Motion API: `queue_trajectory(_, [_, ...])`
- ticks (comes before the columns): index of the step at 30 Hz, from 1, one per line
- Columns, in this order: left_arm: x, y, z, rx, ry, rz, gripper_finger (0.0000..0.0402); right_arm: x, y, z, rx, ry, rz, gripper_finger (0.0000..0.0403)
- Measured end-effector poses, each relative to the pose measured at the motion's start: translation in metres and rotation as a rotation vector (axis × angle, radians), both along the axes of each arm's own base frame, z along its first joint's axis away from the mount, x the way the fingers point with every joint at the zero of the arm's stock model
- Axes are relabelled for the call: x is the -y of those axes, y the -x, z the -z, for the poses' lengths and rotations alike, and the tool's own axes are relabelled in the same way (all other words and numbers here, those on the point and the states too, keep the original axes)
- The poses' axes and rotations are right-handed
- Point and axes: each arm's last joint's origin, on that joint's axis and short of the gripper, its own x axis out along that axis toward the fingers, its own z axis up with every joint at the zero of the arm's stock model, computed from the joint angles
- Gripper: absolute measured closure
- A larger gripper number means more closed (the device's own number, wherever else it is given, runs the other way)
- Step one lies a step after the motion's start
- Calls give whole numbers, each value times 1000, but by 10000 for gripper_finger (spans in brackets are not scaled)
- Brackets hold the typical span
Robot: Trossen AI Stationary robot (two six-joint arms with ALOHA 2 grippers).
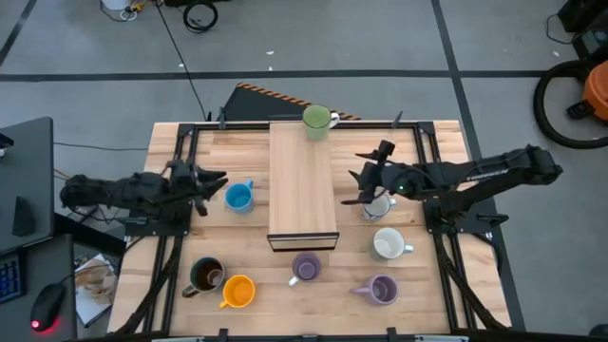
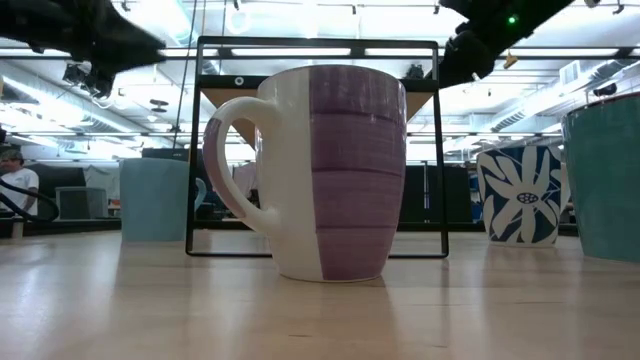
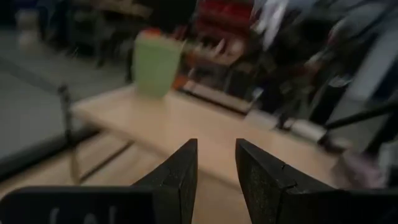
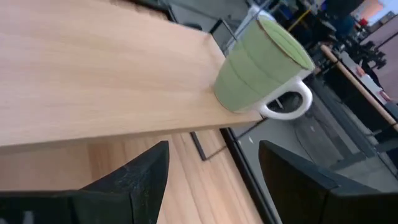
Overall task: Place coffee mugs
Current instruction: Put the blue mug on the shelf
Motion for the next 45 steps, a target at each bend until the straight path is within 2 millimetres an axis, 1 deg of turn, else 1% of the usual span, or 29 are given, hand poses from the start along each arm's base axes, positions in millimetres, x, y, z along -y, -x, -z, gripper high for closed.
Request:
queue_trajectory(4, [1,-8,-3,-197,-9,-19,287,-5,1,13,35,23,-40,149])
queue_trajectory(7, [2,-14,-8,-330,4,-19,287,-7,0,17,60,41,-62,149])
queue_trajectory(11, [6,-24,-15,-516,17,34,287,-9,1,22,98,50,-77,149])
queue_trajectory(14, [9,-33,-11,-693,11,98,287,-11,1,23,116,50,-88,149])
queue_trajectory(16, [12,-42,-12,-746,-6,152,287,-13,1,24,123,48,-95,149])
queue_trajectory(20, [16,-58,-2,-865,-22,240,287,-16,0,24,137,22,-153,149])
queue_trajectory(26, [20,-74,13,-985,0,283,287,-18,-2,26,141,11,-179,149])
queue_trajectory(28, [21,-77,13,-1062,1,280,287,-18,-2,25,142,10,-179,149])
queue_trajectory(30, [21,-83,8,-1129,-9,272,287,-18,-2,26,141,10,-179,149])
queue_trajectory(34, [22,-91,-2,-1298,-113,292,287,-18,-2,25,144,7,-178,149])
queue_trajectory(36, [22,-97,-5,-1358,-203,347,287,-19,-2,26,150,-7,-188,149])
queue_trajectory(42, [24,-109,7,-1520,-513,632,285,-20,-2,26,155,-41,-221,149])
queue_trajectory(45, [24,-111,14,-1608,-632,741,272,-20,-2,26,150,-36,-220,149])
